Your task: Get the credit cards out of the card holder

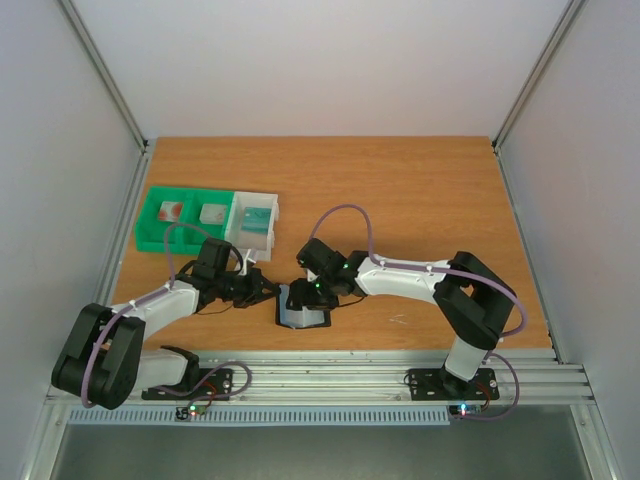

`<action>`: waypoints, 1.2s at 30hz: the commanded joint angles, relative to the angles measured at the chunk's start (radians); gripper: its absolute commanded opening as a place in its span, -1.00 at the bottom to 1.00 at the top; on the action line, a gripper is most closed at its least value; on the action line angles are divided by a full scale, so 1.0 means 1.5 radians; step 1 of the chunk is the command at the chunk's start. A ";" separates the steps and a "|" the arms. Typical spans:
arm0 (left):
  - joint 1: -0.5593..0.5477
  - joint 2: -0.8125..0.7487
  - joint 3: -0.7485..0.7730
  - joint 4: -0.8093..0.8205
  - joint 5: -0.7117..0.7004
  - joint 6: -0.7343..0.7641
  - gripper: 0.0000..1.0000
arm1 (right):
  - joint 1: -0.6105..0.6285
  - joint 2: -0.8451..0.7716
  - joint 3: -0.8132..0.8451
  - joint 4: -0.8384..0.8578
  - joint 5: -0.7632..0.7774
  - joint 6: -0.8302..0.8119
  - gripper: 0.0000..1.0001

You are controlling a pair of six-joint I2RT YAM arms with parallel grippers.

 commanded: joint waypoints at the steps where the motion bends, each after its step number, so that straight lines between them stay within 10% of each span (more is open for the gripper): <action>1: 0.001 -0.013 -0.004 0.023 0.012 0.002 -0.99 | 0.005 0.012 0.018 -0.007 0.006 -0.004 0.18; 25: 0.001 -0.009 -0.004 0.023 0.011 0.004 -0.99 | 0.006 -0.026 0.017 -0.095 0.095 -0.015 -0.13; 36: 0.002 -0.010 -0.002 0.024 0.012 0.000 -0.99 | 0.007 -0.013 0.023 -0.012 0.002 0.001 0.10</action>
